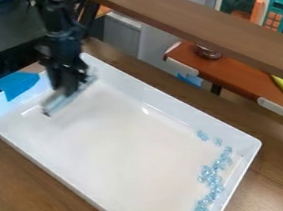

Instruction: Sweep into pile

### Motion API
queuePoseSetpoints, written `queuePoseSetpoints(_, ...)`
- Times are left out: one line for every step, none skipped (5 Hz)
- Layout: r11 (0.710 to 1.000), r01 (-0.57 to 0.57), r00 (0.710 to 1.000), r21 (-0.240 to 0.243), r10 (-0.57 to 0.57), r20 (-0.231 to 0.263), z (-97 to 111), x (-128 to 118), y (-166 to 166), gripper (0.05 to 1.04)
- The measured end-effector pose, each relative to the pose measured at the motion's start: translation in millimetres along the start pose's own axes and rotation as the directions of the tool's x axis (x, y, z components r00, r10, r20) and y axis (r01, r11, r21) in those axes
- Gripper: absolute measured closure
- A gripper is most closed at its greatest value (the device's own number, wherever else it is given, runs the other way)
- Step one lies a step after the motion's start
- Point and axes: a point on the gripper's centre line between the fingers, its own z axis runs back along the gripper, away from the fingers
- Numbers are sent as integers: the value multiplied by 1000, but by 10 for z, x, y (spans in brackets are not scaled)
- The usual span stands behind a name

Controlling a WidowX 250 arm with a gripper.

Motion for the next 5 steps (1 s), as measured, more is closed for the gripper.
queuePoseSetpoints(999,-14,1000,36,14,-14,6,-38,355,732)
queuePoseSetpoints(991,-75,990,115,88,-112,-76,-148,491,671)
queuePoseSetpoints(986,-91,981,142,113,-155,-75,-221,506,361)
queuePoseSetpoints(992,-77,984,104,92,-150,-101,-216,422,104)
queuePoseSetpoints(997,-13,997,69,18,-71,141,-117,347,79)
